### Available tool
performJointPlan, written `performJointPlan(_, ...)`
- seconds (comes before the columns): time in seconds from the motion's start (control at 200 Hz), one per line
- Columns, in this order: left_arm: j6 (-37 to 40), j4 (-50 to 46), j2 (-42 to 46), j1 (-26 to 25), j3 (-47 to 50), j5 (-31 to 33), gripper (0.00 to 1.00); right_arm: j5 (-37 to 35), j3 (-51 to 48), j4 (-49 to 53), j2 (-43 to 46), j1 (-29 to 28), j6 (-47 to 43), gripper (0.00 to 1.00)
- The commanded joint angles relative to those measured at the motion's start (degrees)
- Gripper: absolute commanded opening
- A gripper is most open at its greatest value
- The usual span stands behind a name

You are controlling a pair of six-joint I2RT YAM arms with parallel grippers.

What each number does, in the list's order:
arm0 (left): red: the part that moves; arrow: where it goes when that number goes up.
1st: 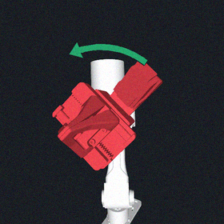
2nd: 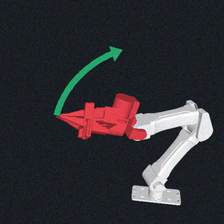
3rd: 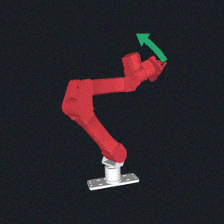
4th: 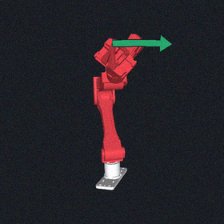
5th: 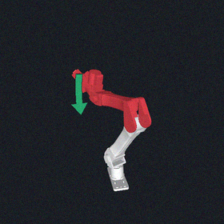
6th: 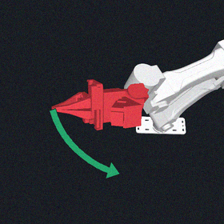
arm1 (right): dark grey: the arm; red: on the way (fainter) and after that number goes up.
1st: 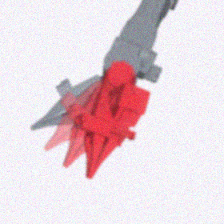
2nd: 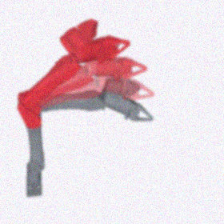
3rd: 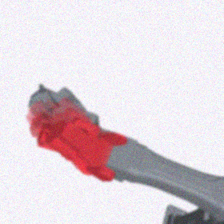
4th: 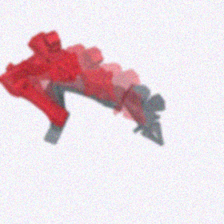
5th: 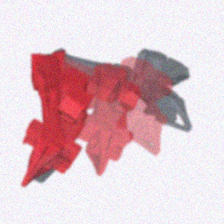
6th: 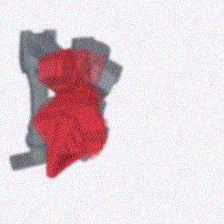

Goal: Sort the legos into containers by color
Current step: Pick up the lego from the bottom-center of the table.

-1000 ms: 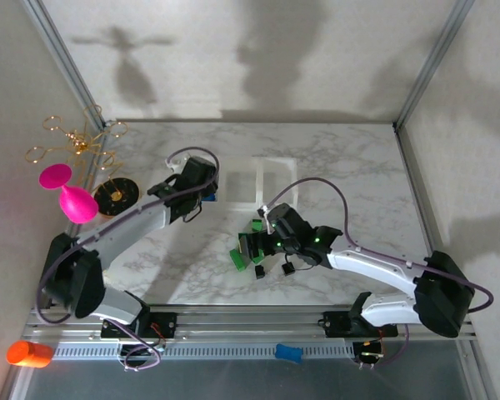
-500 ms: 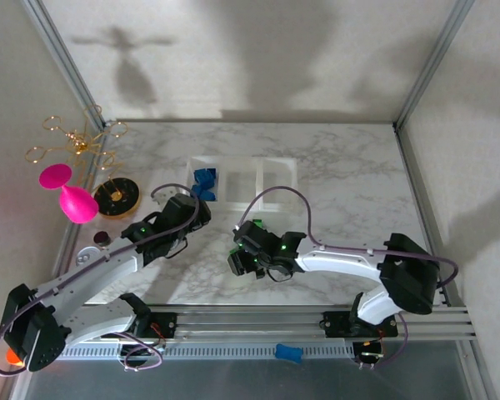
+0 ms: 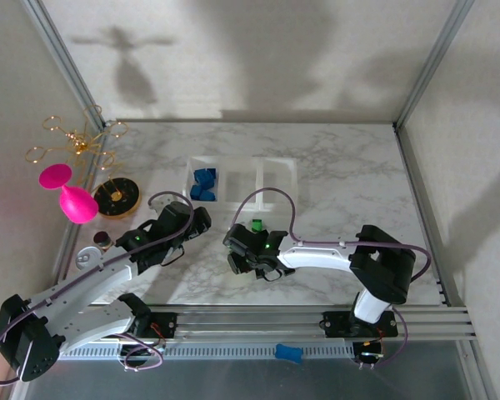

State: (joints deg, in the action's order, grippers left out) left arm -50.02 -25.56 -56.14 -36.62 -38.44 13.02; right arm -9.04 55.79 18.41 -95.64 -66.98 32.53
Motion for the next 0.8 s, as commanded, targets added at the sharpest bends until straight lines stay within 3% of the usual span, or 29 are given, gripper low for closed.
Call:
performJointPlan(0.0, -0.4, -0.9, 0.5, -0.4, 0.5, -0.4, 1.0, -0.5, 1.1, -0.5, -1.7, -0.6, -0.5, 0.45)
performJointPlan(0.22, -0.4, -1.2, 0.3, -0.4, 0.4, -0.2, 1.0, 0.0, 1.8, -0.9, -2.8, -0.8, -1.1, 0.41)
performJointPlan(0.496, -0.4, -1.5, 0.3, -0.4, 0.5, 0.4, 1.0, 0.2, 2.2, -1.0, -2.8, -1.4, -0.9, 0.45)
performJointPlan(0.796, -0.3, -2.1, 0.6, -0.4, 0.3, 0.8, 1.0, -0.3, 3.0, -0.9, -4.0, -1.7, -0.4, 0.34)
